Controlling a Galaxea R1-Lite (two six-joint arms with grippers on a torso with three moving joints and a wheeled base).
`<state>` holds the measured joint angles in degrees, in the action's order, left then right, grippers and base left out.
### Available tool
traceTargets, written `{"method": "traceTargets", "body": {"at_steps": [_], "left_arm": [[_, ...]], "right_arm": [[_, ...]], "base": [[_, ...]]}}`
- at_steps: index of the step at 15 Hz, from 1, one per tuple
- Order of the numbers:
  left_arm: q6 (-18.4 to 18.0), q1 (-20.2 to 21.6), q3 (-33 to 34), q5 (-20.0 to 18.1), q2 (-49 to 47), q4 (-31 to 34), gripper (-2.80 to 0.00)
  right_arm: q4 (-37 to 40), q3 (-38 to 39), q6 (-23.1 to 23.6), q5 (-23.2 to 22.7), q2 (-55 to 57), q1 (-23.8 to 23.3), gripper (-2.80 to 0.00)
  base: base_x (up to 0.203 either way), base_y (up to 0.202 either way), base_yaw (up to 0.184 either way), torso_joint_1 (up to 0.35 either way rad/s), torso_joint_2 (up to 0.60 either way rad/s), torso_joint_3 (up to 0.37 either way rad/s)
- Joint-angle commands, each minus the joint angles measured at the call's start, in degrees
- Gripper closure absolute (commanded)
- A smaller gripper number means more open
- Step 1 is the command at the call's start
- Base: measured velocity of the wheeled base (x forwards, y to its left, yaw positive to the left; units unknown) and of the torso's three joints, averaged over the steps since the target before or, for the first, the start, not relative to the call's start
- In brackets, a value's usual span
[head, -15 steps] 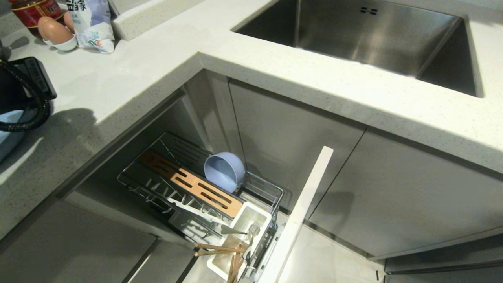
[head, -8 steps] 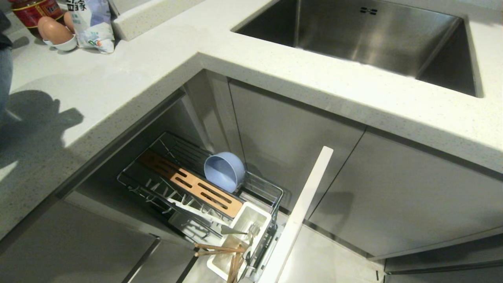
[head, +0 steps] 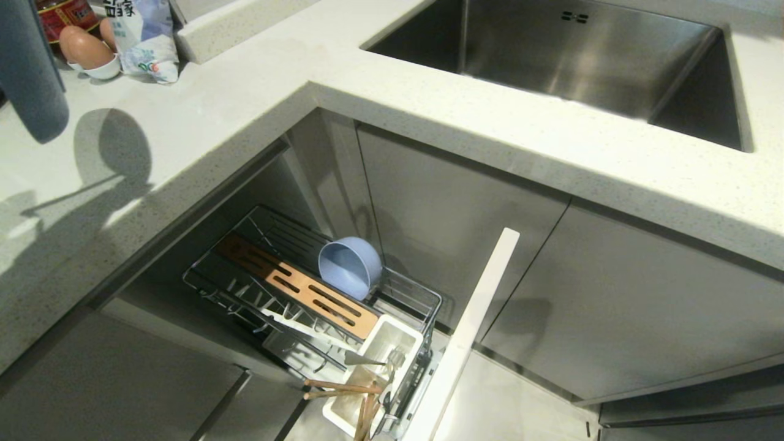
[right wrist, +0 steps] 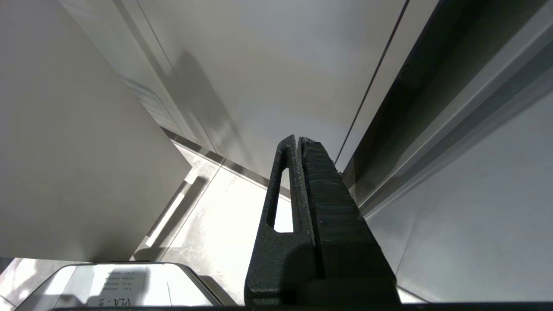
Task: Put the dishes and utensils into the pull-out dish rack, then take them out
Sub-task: Pick up the plate and place it in the cupboard
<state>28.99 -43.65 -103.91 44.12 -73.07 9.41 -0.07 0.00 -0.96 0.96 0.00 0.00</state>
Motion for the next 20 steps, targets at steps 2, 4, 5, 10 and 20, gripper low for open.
{"method": "traceTargets", "body": {"at_steps": [2,4,5,10,20], "left_arm": [[0.2,-10.9,2.0,0.8,0.0,-7.3,0.00],[0.2,-20.1,4.8,1.8,-0.2,-11.6,0.00],[0.2,-23.6,6.6,2.7,-0.4,-13.4,0.00],[9.2,-26.9,15.6,5.3,-3.1,-21.5,0.00],[43.0,-26.5,35.7,17.2,-4.5,-14.1,0.00]], "right_arm": [[0.0,0.0,0.0,0.0,0.0,0.0,0.00],[0.0,0.0,0.0,0.0,0.0,0.0,0.00],[0.0,0.0,0.0,0.0,0.0,0.0,0.00],[0.0,0.0,0.0,0.0,0.0,0.0,0.00],[0.0,0.0,0.0,0.0,0.0,0.0,0.00]], "base": [[0.000,0.000,0.000,0.000,0.00,0.000],[0.000,0.000,0.000,0.000,0.00,0.000],[0.000,0.000,0.000,0.000,0.00,0.000],[0.000,0.000,0.000,0.000,0.00,0.000],[0.000,0.000,0.000,0.000,0.00,0.000]]}}
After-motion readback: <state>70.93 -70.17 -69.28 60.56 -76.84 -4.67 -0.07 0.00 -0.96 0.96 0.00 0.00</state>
